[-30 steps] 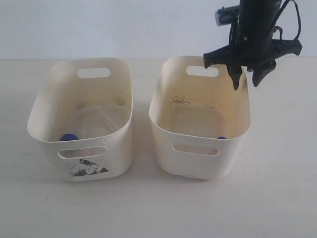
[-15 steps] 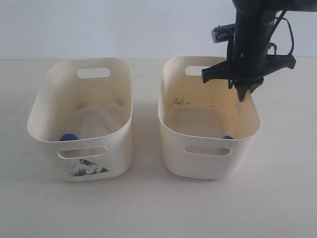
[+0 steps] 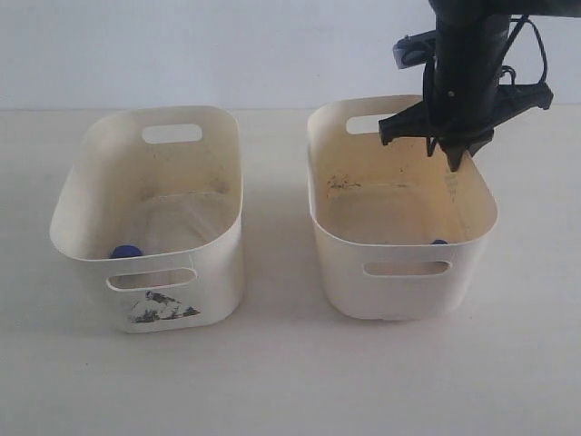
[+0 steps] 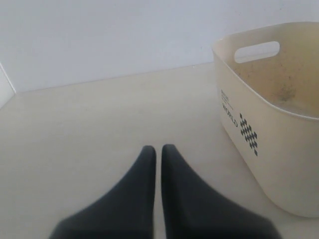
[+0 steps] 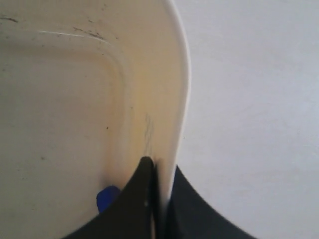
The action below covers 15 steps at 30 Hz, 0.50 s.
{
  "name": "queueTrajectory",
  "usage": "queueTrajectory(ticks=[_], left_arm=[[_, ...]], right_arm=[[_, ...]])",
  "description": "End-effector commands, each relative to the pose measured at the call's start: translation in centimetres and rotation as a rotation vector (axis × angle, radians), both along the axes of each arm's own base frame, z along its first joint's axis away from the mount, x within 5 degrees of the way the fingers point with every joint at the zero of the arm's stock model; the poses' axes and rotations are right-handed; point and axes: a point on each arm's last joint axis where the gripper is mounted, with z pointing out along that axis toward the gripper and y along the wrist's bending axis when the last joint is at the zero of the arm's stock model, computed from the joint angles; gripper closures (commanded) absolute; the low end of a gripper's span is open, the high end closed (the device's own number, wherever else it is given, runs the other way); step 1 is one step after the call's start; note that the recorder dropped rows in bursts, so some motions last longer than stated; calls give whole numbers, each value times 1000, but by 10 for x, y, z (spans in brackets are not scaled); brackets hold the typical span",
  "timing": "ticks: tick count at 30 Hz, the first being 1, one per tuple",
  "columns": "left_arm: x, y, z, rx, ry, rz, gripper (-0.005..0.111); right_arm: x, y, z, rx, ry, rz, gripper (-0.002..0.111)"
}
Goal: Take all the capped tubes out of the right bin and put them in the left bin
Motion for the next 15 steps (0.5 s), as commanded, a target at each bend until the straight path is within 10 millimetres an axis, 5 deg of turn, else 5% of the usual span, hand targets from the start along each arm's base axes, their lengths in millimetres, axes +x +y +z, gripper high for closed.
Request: queueTrajectory(ticks=[1, 15], left_arm=[[0, 0, 3, -13, -21, 1, 102], [0, 0, 3, -13, -21, 1, 102]], right_arm=[[-4, -6, 20, -19, -47, 25, 108], [-13, -1, 43, -21, -108, 62, 108]])
